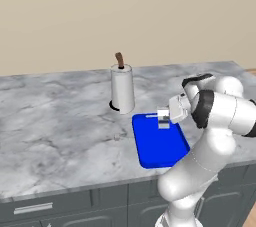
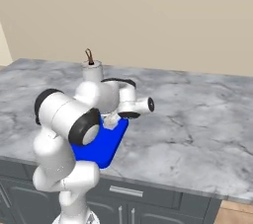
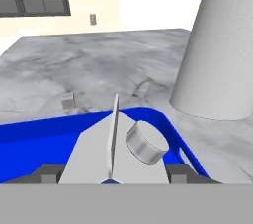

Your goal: Take out the milk from the fridge and place it on the tray on the counter. Then take the sugar cube near the tray and place it in the tray.

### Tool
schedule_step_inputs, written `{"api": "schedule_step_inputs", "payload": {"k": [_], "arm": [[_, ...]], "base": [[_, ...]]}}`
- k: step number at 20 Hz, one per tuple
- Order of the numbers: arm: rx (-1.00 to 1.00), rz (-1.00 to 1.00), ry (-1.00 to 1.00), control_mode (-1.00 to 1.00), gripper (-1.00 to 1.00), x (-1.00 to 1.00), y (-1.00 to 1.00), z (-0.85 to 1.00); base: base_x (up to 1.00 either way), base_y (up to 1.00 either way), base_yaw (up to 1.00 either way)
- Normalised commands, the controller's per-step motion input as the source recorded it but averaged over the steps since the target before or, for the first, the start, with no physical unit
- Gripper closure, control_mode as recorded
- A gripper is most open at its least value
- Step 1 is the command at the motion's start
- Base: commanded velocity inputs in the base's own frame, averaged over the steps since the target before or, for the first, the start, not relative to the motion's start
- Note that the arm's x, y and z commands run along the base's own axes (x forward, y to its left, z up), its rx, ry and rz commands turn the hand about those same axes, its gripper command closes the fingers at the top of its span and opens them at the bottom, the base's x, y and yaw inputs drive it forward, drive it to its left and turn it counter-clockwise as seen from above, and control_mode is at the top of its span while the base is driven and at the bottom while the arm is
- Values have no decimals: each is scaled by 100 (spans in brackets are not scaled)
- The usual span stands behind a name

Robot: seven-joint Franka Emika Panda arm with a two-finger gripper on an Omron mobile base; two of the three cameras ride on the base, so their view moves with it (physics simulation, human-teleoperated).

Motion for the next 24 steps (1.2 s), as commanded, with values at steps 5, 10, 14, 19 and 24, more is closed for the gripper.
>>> {"api": "schedule_step_inputs", "payload": {"k": [5,10,14,19,24], "arm": [[9,1,0,-100,100,24,-5,-46],[17,3,2,-100,100,27,-8,-34],[9,2,6,-100,100,32,-4,-38],[-2,0,8,-100,100,12,5,-36],[-5,0,-3,-100,100,-18,14,-19]], "base": [[0,0,0],[0,0,0],[0,0,0],[0,0,0],[0,0,0]]}}
